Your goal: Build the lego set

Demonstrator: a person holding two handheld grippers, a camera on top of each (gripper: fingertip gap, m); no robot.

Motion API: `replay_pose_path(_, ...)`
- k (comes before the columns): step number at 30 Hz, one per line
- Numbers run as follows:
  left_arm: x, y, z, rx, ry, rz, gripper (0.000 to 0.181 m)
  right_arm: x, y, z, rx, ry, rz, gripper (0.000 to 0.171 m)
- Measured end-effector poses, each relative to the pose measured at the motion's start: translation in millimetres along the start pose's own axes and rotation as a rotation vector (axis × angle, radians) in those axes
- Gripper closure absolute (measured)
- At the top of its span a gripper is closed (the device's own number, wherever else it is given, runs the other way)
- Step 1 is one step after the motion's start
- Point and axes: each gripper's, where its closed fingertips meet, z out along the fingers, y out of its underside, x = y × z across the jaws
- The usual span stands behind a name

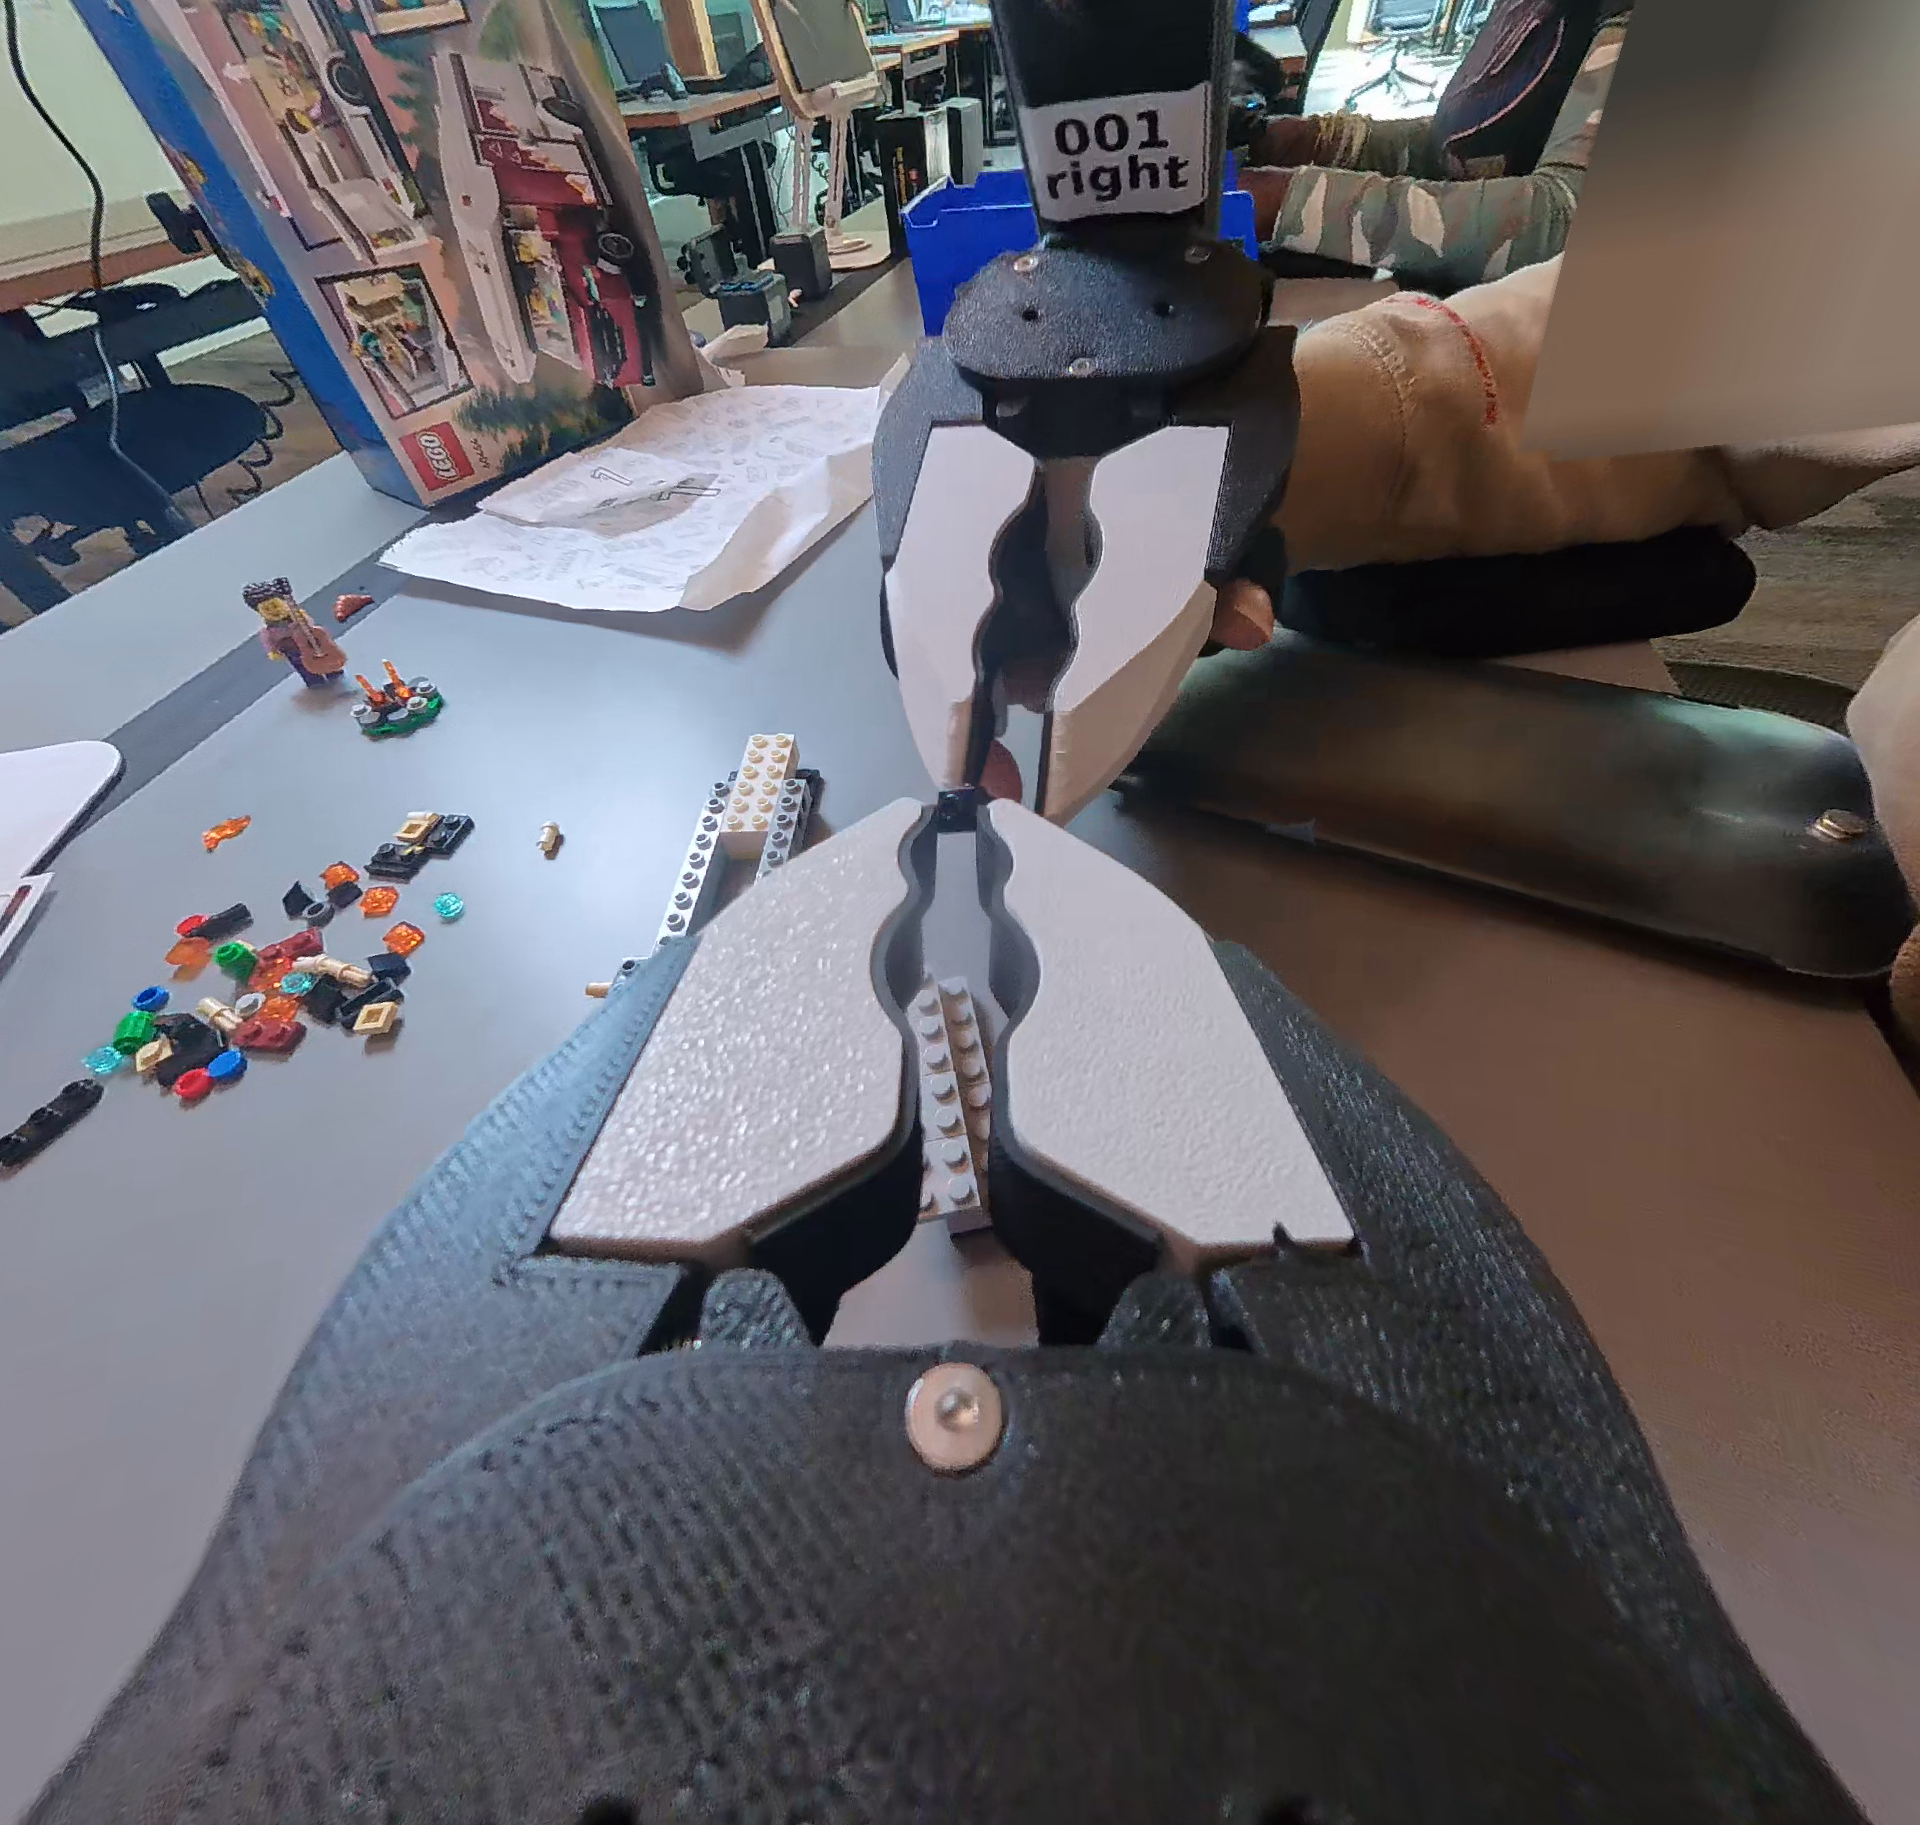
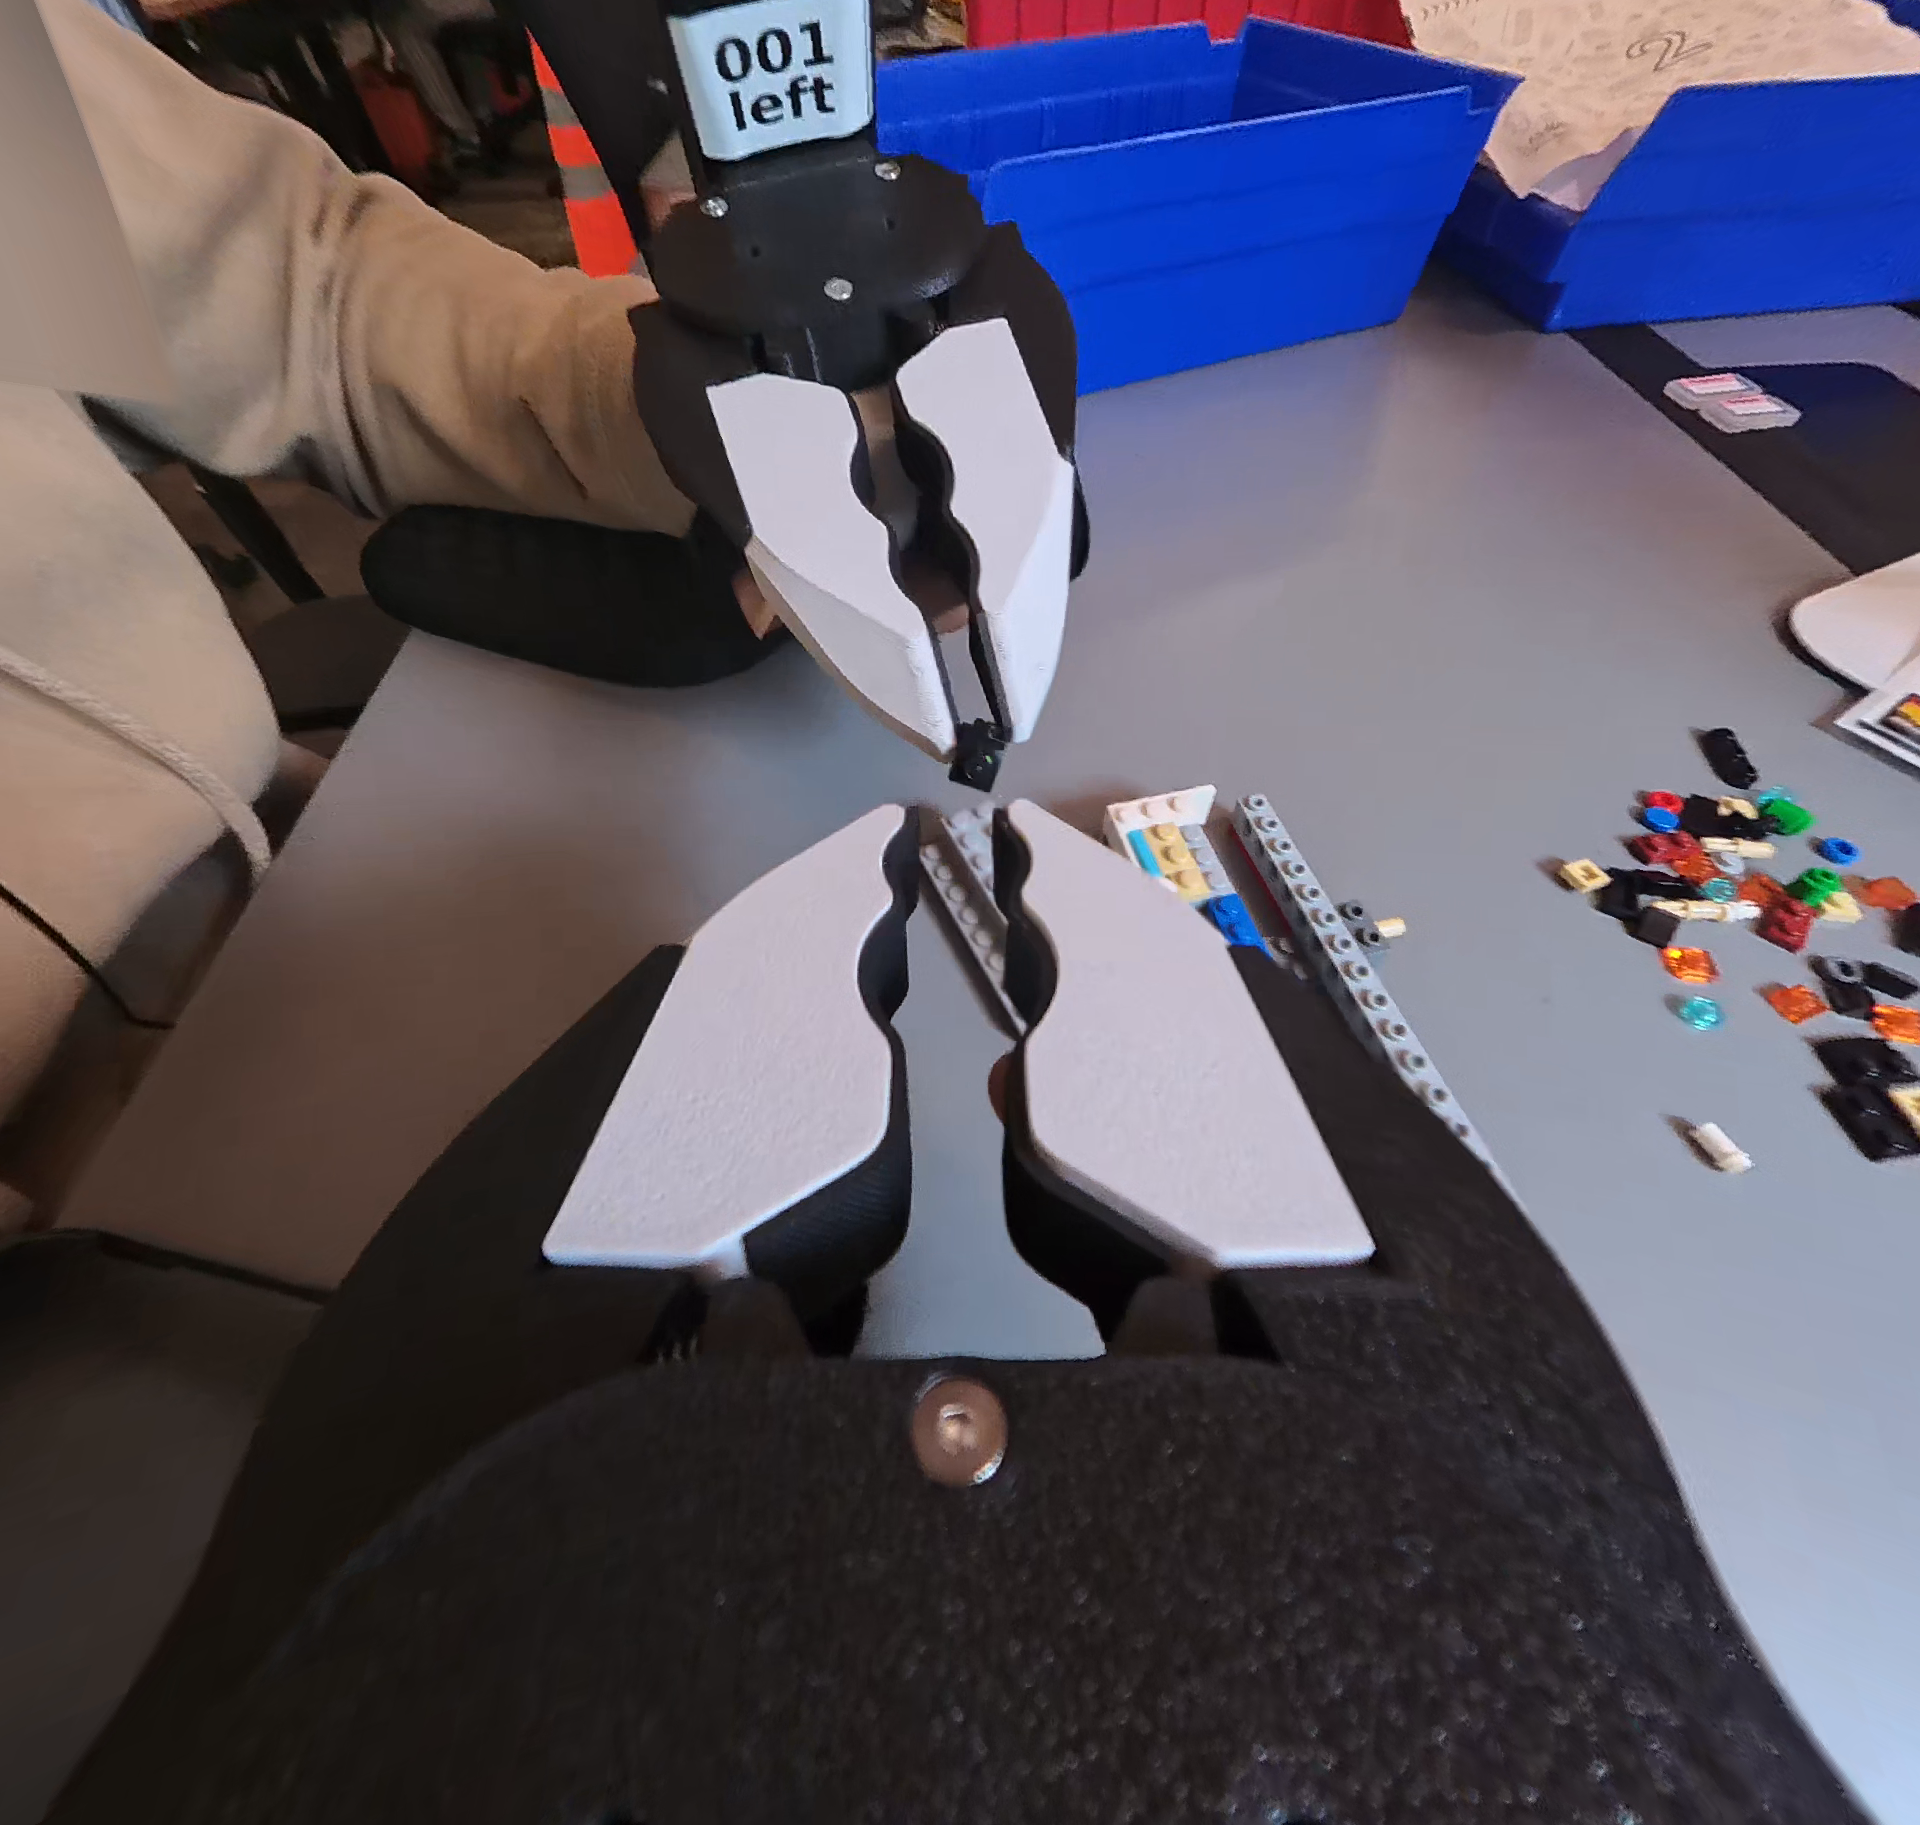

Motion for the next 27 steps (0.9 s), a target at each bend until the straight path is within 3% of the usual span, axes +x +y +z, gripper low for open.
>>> replay_pose_path(16, 3.9, 2.5, 1.9, -0.005, 0.032, -0.021, 0.174, -1.6, 0.7, 6.2, 0.015, 0.017, -0.009, 0.160)
replay_pose_path(27, 7.6, -2.7, -1.0, 0.040, 0.136, -0.198, 0.174, -2.1, -3.3, 1.2, 0.011, 0.064, -0.161, 0.165)
